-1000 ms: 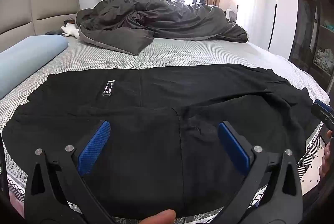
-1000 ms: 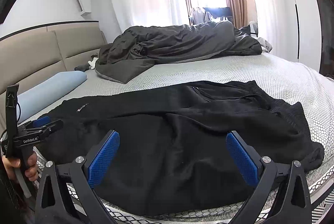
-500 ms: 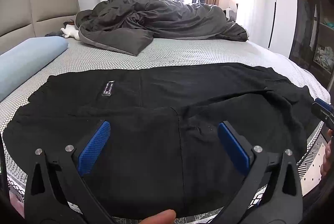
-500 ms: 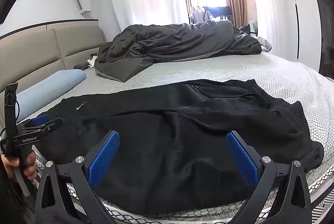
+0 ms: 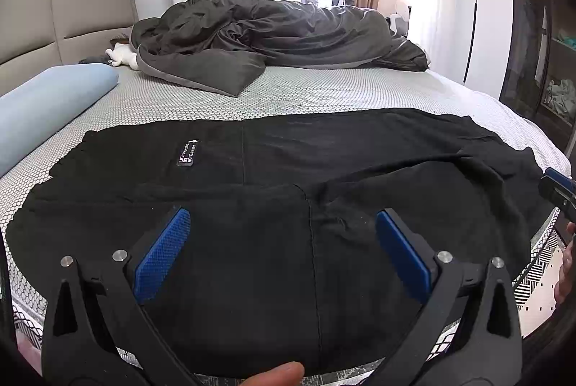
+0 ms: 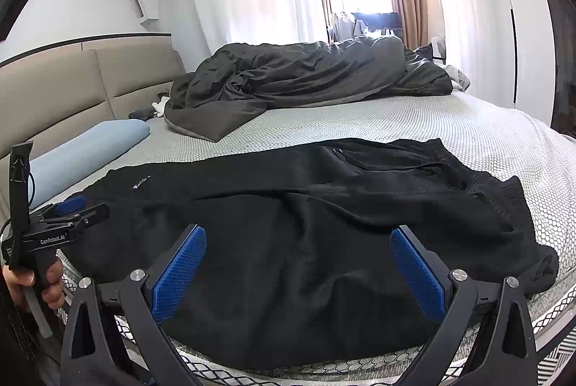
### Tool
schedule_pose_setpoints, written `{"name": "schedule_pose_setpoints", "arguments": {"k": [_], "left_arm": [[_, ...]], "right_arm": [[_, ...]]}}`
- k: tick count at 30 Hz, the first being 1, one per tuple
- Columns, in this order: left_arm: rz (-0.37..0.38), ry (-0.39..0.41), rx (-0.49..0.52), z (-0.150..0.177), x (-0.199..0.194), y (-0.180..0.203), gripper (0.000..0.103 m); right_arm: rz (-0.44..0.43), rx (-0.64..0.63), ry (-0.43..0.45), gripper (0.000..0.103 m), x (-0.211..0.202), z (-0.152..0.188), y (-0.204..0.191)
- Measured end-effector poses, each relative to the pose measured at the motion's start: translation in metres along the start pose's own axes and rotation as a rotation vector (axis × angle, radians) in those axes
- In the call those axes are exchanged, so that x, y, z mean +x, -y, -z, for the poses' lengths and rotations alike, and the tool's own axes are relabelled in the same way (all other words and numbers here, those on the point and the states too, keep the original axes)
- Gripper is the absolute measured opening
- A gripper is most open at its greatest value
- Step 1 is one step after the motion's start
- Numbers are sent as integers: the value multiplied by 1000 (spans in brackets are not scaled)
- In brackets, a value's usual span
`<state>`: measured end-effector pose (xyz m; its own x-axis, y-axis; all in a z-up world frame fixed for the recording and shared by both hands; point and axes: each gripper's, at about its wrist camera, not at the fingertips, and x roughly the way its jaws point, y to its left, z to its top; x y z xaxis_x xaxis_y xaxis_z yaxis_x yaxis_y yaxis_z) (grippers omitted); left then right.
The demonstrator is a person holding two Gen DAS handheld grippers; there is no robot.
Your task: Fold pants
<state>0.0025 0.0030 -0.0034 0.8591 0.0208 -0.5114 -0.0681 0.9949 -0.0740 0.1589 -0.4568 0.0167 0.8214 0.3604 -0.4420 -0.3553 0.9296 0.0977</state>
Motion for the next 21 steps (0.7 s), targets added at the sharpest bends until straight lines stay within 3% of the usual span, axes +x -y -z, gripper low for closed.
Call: {"name": "schedule_pose_setpoints", "arguments": {"k": [21], "left_arm": [[-1,2,4,0,-1,0,102]], "right_arm": [[-2,-2,3,103,1,0,-1]]}}
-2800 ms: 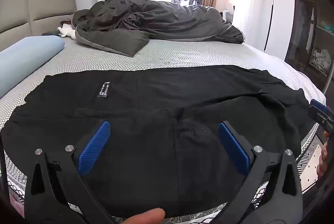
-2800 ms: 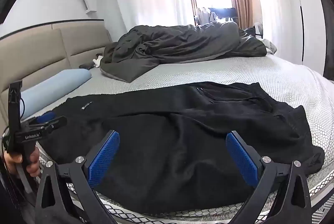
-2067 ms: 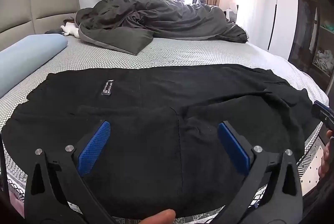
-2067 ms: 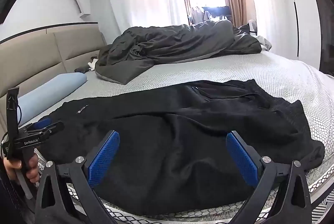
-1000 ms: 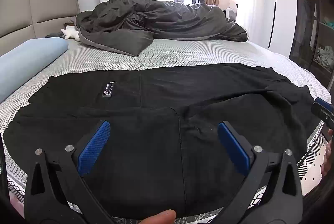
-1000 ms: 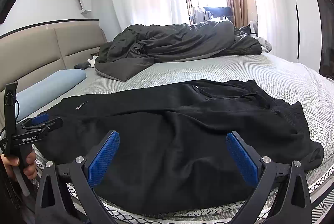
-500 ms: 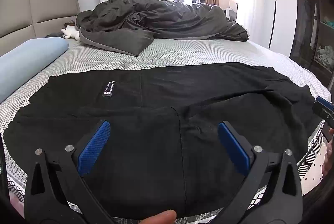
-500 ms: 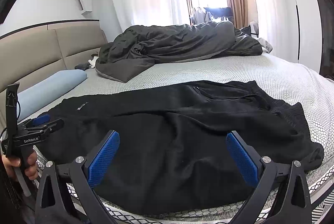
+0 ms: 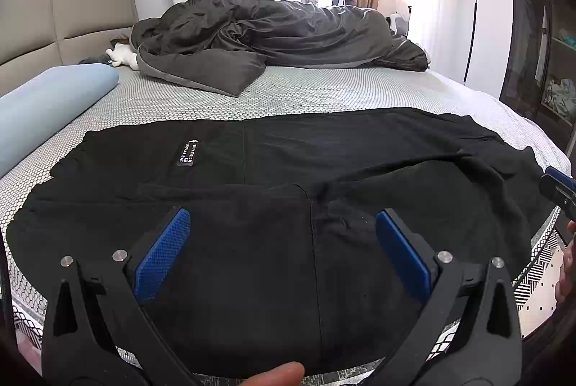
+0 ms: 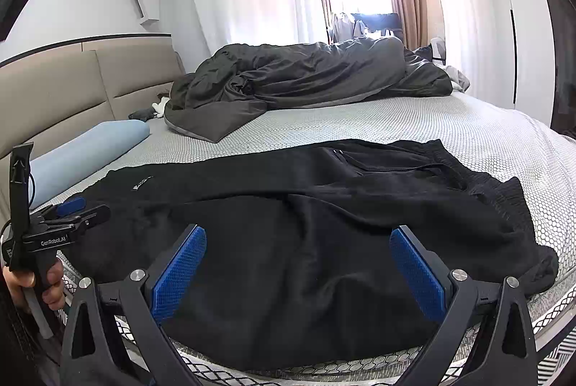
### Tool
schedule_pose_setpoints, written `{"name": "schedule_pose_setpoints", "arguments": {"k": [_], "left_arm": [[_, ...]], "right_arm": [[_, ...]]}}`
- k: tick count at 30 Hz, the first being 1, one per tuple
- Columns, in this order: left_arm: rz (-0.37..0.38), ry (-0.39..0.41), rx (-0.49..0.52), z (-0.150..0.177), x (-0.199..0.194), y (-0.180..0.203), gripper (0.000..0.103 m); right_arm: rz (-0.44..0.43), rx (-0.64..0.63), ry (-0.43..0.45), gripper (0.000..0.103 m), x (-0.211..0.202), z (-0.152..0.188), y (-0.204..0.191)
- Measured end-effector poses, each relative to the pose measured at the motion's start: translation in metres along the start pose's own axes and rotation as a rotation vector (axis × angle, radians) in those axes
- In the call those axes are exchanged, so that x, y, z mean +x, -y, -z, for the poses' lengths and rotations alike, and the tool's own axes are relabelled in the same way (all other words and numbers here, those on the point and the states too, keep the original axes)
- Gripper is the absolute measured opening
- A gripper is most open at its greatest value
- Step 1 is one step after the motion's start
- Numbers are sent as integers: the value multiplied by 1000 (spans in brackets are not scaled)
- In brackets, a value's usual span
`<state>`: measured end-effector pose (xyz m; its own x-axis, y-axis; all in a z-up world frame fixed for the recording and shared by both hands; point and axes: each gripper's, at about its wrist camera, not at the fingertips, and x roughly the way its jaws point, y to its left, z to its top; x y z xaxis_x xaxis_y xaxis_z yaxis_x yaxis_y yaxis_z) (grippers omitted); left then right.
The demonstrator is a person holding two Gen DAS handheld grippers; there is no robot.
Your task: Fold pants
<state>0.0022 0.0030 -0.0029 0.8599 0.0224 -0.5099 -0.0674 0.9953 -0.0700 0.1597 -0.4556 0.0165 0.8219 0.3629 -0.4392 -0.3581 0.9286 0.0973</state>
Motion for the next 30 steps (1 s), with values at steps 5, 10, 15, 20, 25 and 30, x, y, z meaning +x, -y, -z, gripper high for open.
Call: {"name": "schedule_pose_setpoints", "arguments": {"k": [5,10,15,20,25,30], "left_arm": [[0,0,0,0,0,0,102],[1,0,-1,0,0,0,102],[3,4,0,0,-3,-1,102],[3,4,0,0,-3,-1,102],[1,3,-1,0,-3,-1,102],[-2,5,-2,0,-5,-3,102]], "right_arm": [[0,0,0,103,0,0,0],[1,1,2,103,0,0,0],[4,1,-8,103,1,1,0],[6,-2,-9,103,3,0,-2],[9,5,-12,103,5,1,-1],[-2,28,-16,103,8,1,4]]}}
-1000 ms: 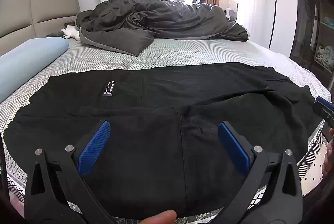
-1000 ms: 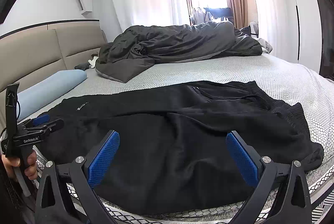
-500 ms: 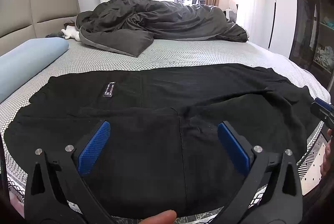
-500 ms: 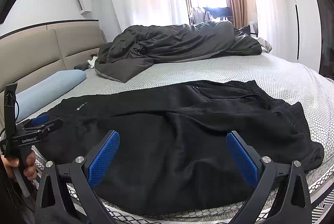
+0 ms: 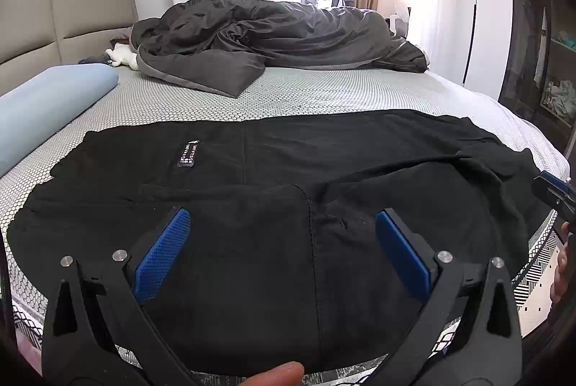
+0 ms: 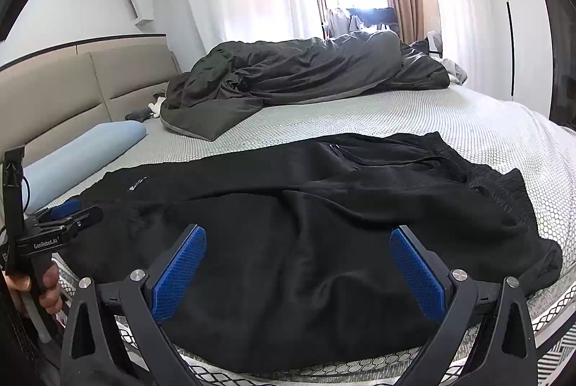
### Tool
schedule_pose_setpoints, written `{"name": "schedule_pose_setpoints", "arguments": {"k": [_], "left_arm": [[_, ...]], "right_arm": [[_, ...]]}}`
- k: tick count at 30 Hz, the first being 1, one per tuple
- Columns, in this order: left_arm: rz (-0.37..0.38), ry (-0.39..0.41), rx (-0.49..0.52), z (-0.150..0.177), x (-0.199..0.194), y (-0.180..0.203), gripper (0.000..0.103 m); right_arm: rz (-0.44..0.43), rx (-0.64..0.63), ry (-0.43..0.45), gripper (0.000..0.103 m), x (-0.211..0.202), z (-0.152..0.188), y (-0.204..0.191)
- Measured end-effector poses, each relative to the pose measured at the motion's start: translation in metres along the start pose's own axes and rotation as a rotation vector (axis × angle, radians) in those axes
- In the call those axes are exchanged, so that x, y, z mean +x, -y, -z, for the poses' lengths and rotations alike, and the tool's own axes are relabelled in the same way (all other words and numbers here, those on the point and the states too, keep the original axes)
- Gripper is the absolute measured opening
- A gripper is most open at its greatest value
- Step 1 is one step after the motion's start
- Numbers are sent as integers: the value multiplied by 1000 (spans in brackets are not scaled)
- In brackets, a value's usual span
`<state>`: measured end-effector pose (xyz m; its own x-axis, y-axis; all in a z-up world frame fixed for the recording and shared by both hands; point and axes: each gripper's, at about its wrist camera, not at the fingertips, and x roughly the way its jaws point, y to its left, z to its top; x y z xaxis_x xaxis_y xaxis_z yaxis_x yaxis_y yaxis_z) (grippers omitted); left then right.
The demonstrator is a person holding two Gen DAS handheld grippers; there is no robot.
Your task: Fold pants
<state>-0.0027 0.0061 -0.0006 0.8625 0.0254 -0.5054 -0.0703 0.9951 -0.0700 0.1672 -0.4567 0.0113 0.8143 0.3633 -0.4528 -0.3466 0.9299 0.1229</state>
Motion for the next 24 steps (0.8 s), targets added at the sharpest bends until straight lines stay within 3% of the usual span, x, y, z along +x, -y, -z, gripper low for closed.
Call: {"name": "schedule_pose_setpoints", "arguments": {"k": [12,15,20,24], "left_arm": [[-65,8,-19,0,-7,-17,102],[-64,-11,-45,1,-10,-25,102],[-60,-4,-199,3,-43,-70,102],[-129,9,-375,14,-77,-134,102]], "right_arm": [[16,26,-5,103,4,1,10],[-20,82,3,103,1,-2,20],[-3,147,26,103,-7,-8,38],[-36,250,38,103,-15,-8,58]]}}
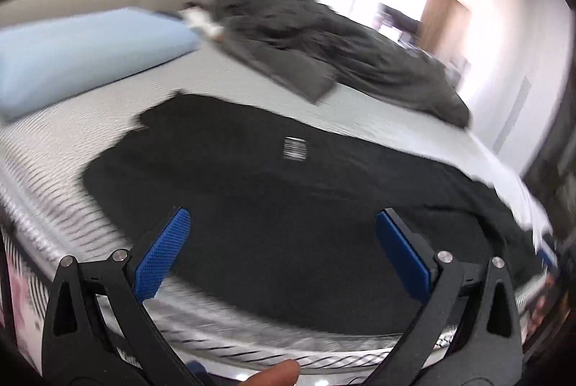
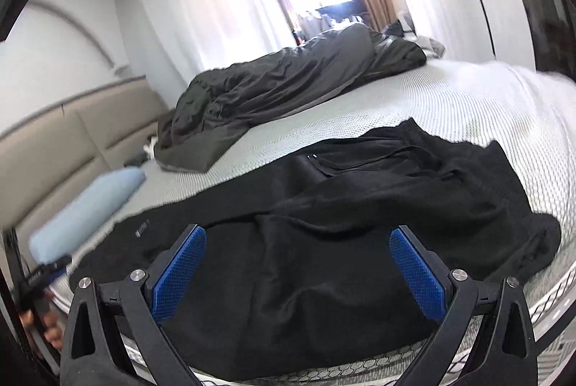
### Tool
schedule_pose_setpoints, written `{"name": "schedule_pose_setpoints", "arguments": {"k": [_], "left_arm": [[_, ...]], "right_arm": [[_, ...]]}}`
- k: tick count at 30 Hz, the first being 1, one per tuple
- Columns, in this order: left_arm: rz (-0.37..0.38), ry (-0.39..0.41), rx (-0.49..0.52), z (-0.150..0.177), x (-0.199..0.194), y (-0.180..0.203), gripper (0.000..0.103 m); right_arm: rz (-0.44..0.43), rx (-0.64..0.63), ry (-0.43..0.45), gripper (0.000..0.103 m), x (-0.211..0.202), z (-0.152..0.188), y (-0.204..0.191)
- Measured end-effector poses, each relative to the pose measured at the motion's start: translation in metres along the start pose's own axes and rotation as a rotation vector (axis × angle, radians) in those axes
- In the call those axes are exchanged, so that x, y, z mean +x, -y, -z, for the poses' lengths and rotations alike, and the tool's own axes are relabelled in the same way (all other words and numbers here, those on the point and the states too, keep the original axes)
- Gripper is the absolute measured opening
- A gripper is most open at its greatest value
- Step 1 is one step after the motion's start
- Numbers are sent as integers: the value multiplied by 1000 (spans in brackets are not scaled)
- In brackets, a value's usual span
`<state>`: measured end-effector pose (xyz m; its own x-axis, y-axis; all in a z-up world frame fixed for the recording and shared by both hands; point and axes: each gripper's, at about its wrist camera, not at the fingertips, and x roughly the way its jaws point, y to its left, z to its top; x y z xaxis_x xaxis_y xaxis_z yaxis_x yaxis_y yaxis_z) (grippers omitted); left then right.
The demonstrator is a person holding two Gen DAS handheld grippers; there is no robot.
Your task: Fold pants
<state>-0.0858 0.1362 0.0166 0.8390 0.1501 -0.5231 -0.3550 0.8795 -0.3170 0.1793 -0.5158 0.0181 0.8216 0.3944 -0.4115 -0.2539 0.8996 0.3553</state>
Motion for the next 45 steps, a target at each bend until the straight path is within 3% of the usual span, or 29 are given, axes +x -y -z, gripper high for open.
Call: {"name": "schedule_pose_setpoints", "arguments": {"k": [6,10,17,20,21,22,25,27,30,33,36,38,39,45], "left_arm": [[-70,-35,-186,-5,-17,-91,100],[-34,-114,-270,-1,-10,-129,76],[78,-177,-374,-8,30,-162,54],[44,-171,-406,-15,49,-164,29],[37,-159,-418,-19,53,-165,7],[15,-134,-427,-22,52,-169,0],[-61,0,-434,-28,32,-179,0],[-99,46,-443,-31,20,-193,0],[-88,23,-469,-28,20,-206,0],[-97,6,-454,-32,29,-205,0],[-102,7,-437,-35,32,-200,0],[-112,3,-426,-32,30,-196,0],[-112,2,-425,-32,30,-194,0],[-113,-13,-408,-30,32,-194,0]], "right_arm": [[43,-19,-51,103,-6,-1,12],[42,-22,-62,103,-15,0,19],[30,10,-83,103,-20,4,27],[47,29,-95,103,-18,5,33],[59,38,-97,103,-18,5,35],[69,48,-96,103,-19,5,38],[116,97,-81,103,-29,2,57],[153,150,-76,103,-38,3,76],[181,306,-99,102,-45,9,117],[146,490,-142,93,-41,20,151],[102,573,-174,88,-31,27,168],[82,604,-181,74,-21,25,175],[91,610,-178,61,-18,23,177],[174,552,-152,29,-26,10,176]]}}
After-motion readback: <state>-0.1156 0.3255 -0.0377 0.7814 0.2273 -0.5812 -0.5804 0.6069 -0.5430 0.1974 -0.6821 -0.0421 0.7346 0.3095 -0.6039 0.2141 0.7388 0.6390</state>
